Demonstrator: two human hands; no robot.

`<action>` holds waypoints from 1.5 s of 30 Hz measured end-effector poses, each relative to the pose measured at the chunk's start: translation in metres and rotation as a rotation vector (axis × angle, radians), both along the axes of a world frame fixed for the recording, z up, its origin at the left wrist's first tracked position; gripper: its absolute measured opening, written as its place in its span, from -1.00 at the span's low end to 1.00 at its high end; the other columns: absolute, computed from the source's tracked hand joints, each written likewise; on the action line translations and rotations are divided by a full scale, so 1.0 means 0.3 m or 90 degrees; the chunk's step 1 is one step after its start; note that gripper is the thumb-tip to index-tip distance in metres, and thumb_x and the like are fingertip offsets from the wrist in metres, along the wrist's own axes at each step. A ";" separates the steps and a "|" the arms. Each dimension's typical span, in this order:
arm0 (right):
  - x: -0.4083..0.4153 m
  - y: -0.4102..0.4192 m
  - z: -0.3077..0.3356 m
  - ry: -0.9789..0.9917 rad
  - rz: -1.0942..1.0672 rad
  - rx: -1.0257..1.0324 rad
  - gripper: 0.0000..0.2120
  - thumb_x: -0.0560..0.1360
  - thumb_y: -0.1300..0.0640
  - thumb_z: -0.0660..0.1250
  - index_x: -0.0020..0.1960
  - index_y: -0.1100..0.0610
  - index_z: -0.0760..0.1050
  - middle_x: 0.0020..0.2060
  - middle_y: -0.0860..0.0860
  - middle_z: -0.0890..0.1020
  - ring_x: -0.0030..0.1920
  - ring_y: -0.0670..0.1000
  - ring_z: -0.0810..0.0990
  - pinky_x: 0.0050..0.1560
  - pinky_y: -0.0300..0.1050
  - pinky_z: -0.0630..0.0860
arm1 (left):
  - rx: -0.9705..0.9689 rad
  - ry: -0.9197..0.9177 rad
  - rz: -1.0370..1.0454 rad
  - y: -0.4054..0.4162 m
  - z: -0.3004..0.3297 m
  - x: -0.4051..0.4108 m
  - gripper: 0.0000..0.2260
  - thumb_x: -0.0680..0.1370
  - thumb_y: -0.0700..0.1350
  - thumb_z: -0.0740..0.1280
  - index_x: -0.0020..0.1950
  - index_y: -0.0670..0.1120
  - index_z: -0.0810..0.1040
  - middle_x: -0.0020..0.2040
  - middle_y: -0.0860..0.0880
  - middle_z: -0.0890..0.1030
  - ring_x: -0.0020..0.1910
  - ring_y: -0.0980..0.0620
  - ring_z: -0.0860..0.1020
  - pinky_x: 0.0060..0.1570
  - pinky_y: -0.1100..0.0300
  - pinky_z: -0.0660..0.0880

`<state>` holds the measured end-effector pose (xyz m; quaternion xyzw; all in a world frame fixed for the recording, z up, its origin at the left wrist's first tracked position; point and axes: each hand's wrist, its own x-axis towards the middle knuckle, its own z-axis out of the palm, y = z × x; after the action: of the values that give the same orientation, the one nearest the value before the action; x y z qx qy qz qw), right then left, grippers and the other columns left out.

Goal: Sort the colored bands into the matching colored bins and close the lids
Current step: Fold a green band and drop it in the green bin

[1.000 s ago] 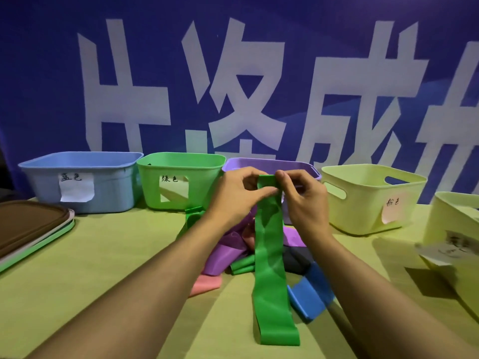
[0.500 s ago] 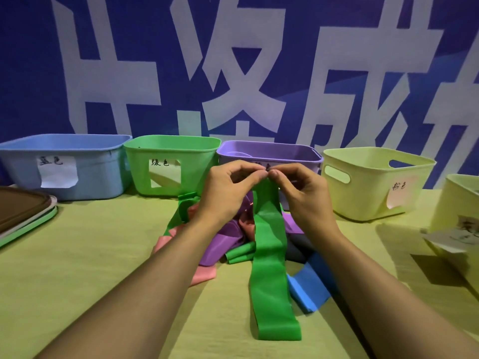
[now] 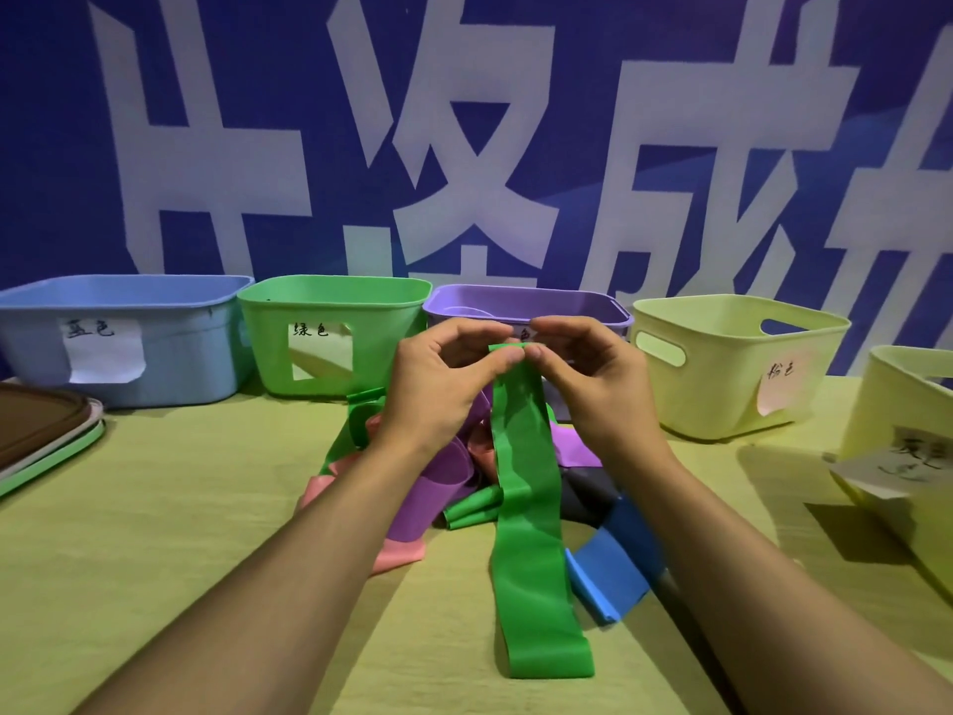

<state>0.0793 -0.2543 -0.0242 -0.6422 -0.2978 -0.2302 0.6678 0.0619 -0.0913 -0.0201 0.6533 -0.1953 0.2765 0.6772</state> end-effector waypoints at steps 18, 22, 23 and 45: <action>-0.027 0.002 0.008 0.119 -0.012 -0.005 -0.74 0.54 -0.05 0.40 0.10 0.09 0.67 -0.04 0.09 0.74 0.01 0.08 0.70 -0.03 -0.08 0.66 | -0.029 0.055 0.011 -0.004 0.006 -0.004 -0.90 0.50 -0.20 0.52 -0.10 0.00 0.72 -0.12 -0.02 0.76 -0.07 0.02 0.72 0.11 0.04 0.64; -0.033 0.015 0.010 0.153 -0.057 -0.034 -0.56 0.50 -0.21 0.36 -0.08 0.18 0.69 -0.17 0.22 0.71 -0.19 0.12 0.65 -0.13 0.08 0.65 | -0.036 0.063 -0.021 -0.009 0.009 -0.012 -0.90 0.50 -0.26 0.51 -0.07 -0.06 0.73 -0.09 -0.07 0.76 -0.03 -0.04 0.72 0.13 0.04 0.64; -0.035 0.015 0.011 0.153 -0.061 -0.027 -0.56 0.51 -0.19 0.37 -0.10 0.21 0.68 -0.18 0.25 0.70 -0.20 0.14 0.64 -0.13 0.15 0.65 | -0.038 0.064 -0.028 -0.010 0.010 -0.014 -0.89 0.50 -0.28 0.50 -0.06 -0.08 0.73 -0.07 -0.09 0.76 0.00 -0.08 0.73 0.13 0.04 0.64; -0.021 0.005 -0.014 0.100 0.033 -0.005 -0.82 0.61 0.29 0.34 0.19 0.26 0.62 0.08 0.16 0.71 0.14 0.10 0.70 0.15 -0.07 0.64 | 0.036 0.104 0.047 -0.004 0.005 -0.021 -0.70 0.46 0.16 0.49 -0.23 -0.07 0.72 -0.24 -0.12 0.73 -0.21 -0.07 0.68 0.03 -0.21 0.62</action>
<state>0.0729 -0.2527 -0.0283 -0.6528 -0.2621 -0.1609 0.6923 0.0556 -0.0925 -0.0187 0.6994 -0.1233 0.2411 0.6615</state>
